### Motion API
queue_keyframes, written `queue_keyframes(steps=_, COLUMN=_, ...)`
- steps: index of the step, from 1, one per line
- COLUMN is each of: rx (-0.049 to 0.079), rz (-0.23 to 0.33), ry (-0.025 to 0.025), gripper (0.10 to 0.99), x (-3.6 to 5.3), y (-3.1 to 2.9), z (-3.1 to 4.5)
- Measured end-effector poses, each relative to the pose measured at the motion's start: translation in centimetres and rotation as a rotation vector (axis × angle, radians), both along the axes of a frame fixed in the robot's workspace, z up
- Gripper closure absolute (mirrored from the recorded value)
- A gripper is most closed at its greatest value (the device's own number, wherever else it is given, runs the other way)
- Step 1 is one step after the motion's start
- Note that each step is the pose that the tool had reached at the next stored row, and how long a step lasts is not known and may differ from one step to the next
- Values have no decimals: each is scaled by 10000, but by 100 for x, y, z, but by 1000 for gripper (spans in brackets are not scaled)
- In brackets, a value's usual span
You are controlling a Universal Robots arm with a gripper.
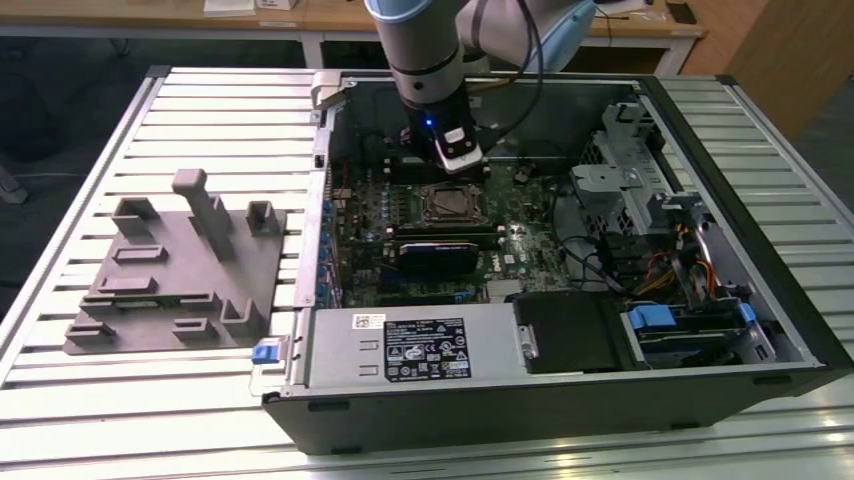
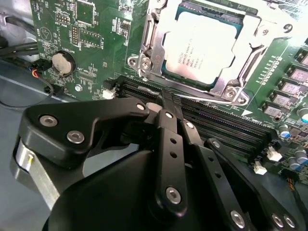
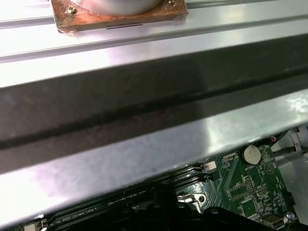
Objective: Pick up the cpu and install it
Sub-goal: 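Install the first cpu locking lever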
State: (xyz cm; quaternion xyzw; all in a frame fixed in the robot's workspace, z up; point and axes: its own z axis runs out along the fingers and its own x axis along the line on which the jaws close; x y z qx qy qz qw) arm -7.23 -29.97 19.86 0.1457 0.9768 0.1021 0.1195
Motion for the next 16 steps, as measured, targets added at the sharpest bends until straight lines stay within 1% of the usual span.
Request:
queue_keyframes(steps=7, rx=-48, rz=0, ry=-19, gripper=980, x=0, y=0, z=-36)
queue_keyframes(steps=14, rx=-147, rz=-1, ry=-20, gripper=980, x=0, y=-3, z=-49)
queue_keyframes(steps=16, rx=-155, rz=-1, ry=-20, gripper=980, x=0, y=-4, z=-56)
